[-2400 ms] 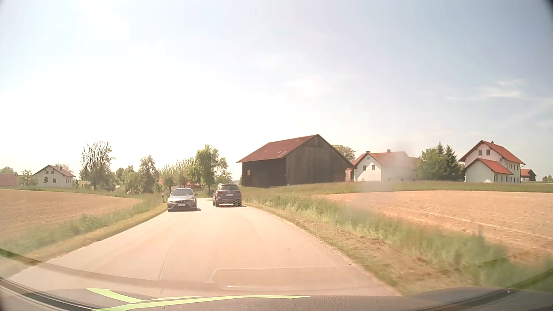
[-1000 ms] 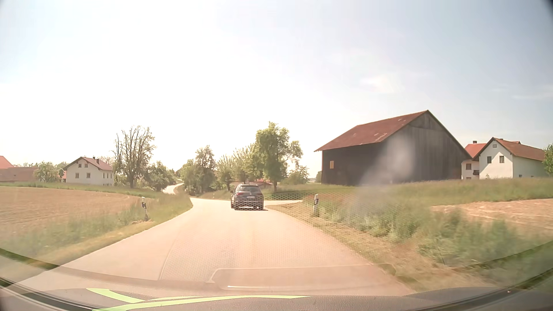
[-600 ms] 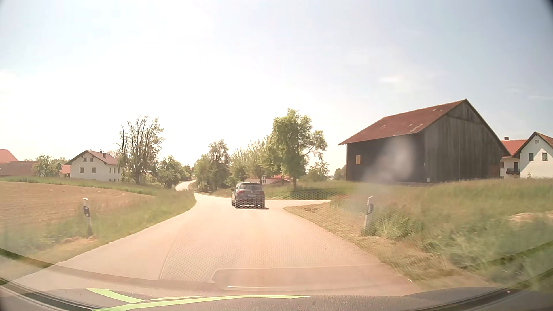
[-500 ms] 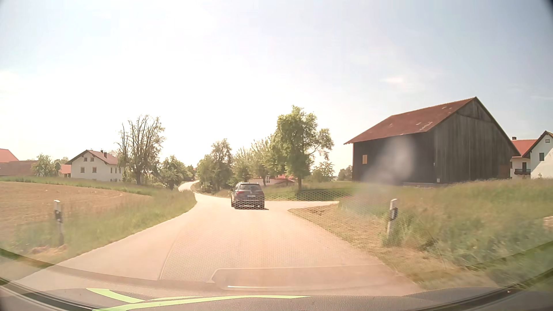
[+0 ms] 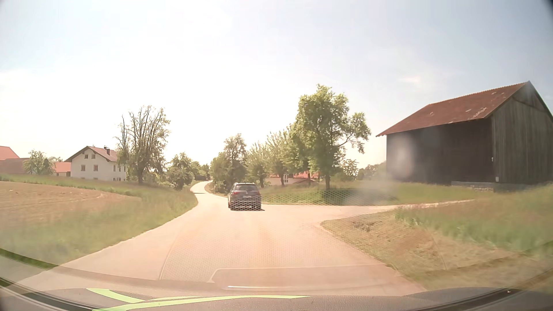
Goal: Follow the waypoints while adhering to traffic rules and regulations
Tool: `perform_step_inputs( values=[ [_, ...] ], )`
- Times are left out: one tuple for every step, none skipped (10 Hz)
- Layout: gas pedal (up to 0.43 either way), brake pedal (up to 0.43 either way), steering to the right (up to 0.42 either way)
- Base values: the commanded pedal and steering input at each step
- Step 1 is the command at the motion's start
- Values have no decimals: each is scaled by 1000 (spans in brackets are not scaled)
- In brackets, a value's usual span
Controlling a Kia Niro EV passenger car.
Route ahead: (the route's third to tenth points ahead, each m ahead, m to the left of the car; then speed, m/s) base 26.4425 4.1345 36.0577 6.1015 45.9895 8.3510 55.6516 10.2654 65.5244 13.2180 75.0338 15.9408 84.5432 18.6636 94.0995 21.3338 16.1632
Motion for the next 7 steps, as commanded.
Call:
perform_step_inputs(
  values=[
    [157,0,-38],
    [157,0,-39],
    [157,0,-41],
    [157,0,-41],
    [157,0,-41],
    [157,0,-41],
    [157,0,-41]
  ],
)
